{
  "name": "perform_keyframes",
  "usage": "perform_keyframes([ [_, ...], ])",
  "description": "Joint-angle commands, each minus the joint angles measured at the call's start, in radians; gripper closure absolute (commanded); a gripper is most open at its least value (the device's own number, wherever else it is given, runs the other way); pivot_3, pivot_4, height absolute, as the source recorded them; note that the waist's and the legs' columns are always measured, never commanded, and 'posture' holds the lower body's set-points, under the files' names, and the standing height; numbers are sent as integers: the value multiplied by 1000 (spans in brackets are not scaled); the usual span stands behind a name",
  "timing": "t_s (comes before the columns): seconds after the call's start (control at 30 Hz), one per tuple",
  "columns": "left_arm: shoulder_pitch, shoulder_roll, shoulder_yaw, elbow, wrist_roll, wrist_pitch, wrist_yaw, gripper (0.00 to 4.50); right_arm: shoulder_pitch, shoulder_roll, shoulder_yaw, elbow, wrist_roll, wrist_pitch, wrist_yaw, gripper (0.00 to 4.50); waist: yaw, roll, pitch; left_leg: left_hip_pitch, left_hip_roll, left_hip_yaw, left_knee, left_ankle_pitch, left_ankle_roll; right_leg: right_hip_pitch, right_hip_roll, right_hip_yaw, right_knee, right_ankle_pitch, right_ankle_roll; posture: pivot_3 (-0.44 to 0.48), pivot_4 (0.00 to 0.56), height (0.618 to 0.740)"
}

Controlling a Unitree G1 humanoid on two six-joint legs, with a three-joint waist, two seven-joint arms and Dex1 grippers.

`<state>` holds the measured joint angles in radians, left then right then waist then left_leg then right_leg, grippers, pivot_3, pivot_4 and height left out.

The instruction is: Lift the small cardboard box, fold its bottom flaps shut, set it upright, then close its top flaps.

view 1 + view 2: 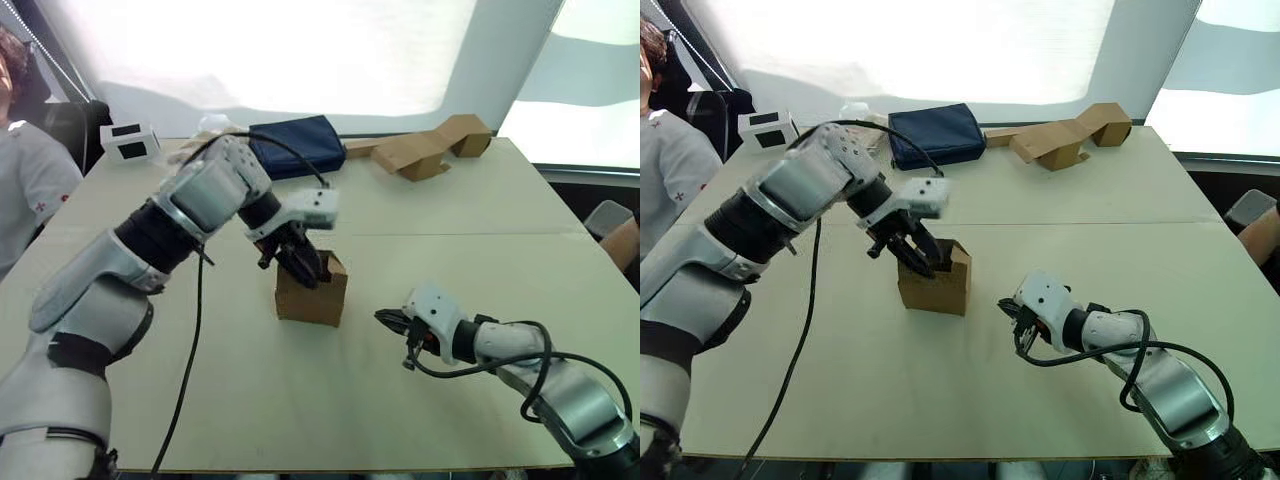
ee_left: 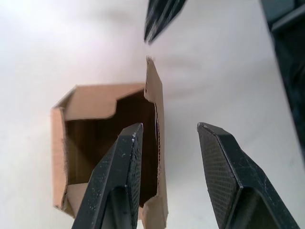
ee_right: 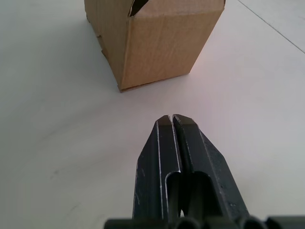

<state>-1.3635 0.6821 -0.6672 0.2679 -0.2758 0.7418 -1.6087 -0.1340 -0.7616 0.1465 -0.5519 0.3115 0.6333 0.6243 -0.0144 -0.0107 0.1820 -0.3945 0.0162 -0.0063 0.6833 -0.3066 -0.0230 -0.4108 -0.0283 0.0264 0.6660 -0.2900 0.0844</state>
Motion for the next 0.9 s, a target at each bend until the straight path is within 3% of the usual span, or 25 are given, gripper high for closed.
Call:
perform_keyframes([
  [0.03,-1,17,196,57,-35,61,84,2683,-14,27,-60,18,13,-29,3,4500,0,0,0,0,0,0,0,0,0,0,0,0,0,0,0,0,150,740],
  [0.1,39,20,281,73,-36,81,167,3205,-20,45,-80,44,11,-32,-9,4500,-1,0,0,0,0,0,0,0,0,0,0,0,0,0,0,0,150,740],
  [0.23,239,14,517,8,-81,42,360,4376,-49,91,-86,114,-14,-34,-39,4500,-6,1,-1,2,1,1,0,0,0,1,-1,1,1,0,0,0,150,740],
  [0.47,644,-14,691,-197,-65,-11,629,4376,-114,169,-64,196,-48,-3,-90,4500,4,0,0,1,4,0,0,1,-2,0,-3,1,2,0,0,0,150,740],
  [0.6,871,-99,729,-343,-79,-37,752,4376,-114,208,-6,200,-69,29,-105,4500,7,1,-1,2,2,0,0,1,-2,1,-5,1,1,0,0,0,150,740],
  [0.9,1017,-206,676,-380,-49,-81,878,4376,-131,289,80,275,-141,-27,-117,4500,0,1,-2,3,0,1,0,1,-2,2,-7,0,1,1,0,0,150,740],
])
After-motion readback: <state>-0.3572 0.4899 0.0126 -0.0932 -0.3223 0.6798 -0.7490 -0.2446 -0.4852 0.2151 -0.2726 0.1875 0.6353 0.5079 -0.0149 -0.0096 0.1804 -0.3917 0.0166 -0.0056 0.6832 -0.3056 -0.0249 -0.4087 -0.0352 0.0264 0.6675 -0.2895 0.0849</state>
